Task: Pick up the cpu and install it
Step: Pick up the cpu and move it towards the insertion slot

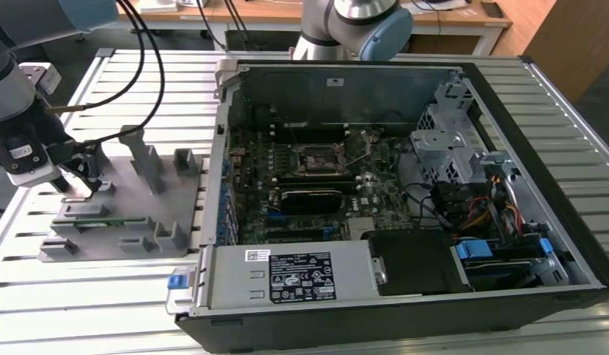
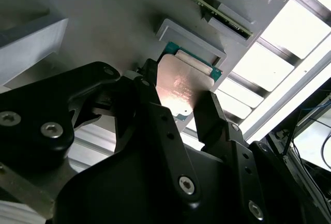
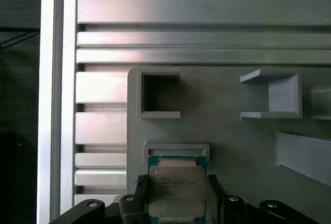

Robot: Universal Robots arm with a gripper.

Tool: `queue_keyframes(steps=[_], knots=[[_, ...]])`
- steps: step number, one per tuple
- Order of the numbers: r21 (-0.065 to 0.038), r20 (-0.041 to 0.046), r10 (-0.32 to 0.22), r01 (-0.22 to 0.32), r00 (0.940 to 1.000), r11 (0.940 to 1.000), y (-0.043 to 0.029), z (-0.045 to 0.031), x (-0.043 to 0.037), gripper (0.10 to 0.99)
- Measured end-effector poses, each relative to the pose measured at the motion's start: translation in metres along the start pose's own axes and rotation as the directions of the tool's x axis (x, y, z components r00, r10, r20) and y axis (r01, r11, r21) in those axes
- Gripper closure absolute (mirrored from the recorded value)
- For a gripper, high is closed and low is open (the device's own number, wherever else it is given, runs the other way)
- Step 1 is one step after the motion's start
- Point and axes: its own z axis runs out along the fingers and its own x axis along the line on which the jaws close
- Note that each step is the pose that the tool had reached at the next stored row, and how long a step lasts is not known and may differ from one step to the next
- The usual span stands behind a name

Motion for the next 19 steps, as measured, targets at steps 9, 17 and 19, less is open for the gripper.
queue_keyframes(steps=[9,17,19], knots=[[0.000,0.0000,0.000,0.000,1.0000,1.0000,0.0001,-0.0020,0.0000,0.561],[0.001,-0.0001,0.000,0.000,1.0000,1.0000,0.0002,-0.0042,0.0000,0.561],[0.001,0.0000,0.000,0.000,1.0000,1.0000,0.0002,-0.0046,-0.0001,0.561]])
